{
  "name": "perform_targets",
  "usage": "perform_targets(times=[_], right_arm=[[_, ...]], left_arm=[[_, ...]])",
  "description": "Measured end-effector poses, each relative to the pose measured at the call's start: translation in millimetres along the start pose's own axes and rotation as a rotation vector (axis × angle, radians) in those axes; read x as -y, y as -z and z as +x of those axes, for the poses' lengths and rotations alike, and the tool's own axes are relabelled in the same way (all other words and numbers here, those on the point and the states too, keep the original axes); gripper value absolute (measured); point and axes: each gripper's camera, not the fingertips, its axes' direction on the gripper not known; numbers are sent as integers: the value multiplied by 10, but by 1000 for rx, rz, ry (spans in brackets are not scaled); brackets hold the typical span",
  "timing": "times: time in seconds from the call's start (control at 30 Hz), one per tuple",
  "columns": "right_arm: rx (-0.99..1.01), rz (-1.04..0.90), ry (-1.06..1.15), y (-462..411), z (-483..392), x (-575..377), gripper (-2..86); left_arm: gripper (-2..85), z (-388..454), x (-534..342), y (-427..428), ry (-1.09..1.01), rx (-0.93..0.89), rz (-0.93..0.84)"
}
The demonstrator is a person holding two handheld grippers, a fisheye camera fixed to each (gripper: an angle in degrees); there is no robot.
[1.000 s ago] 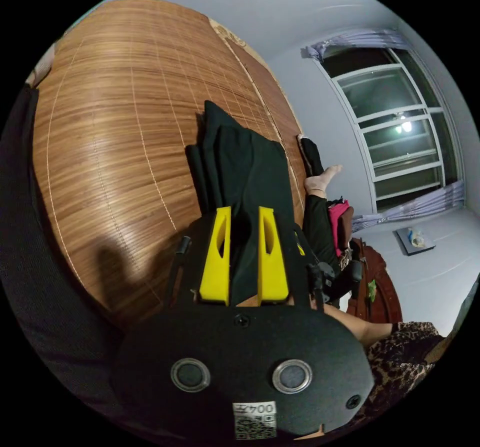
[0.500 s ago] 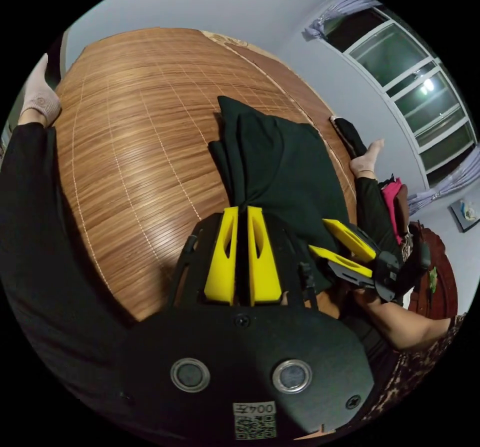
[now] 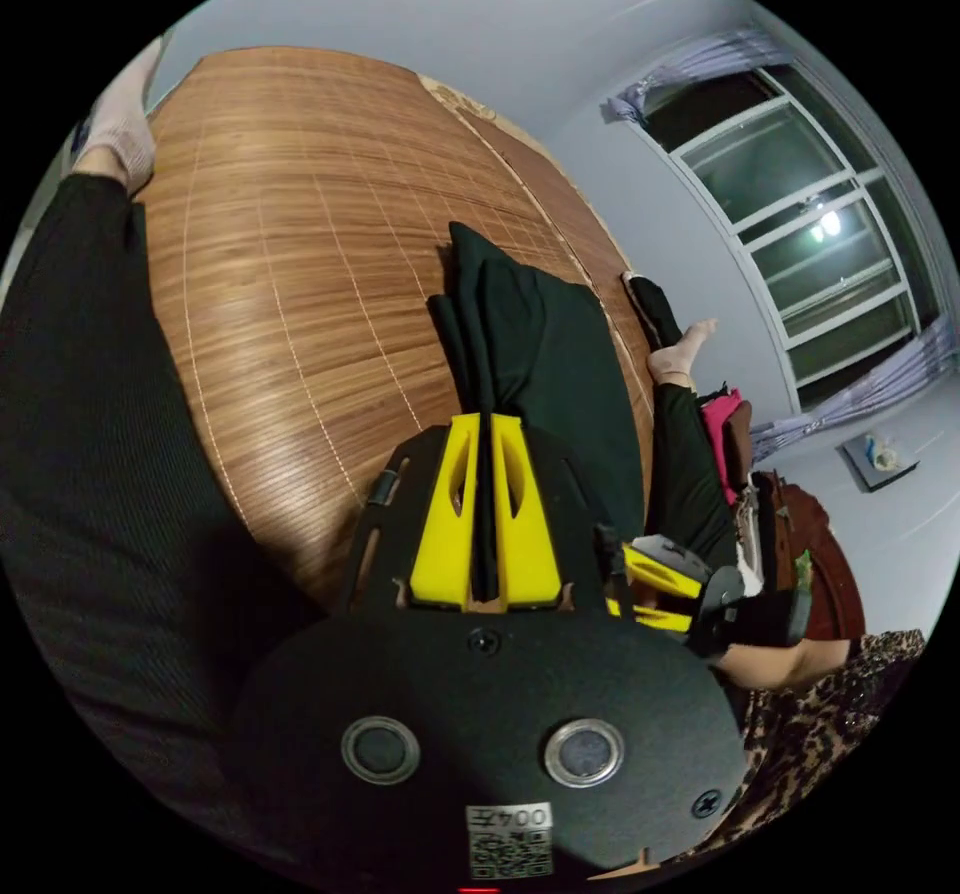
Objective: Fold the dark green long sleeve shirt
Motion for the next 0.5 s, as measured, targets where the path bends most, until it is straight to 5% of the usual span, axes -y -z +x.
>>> perform_targets(times=[0.5], right_arm=[[-161,-78,182,-248,-200,343,13]], left_arm=[[16,25,-360,83,29,-27,54]])
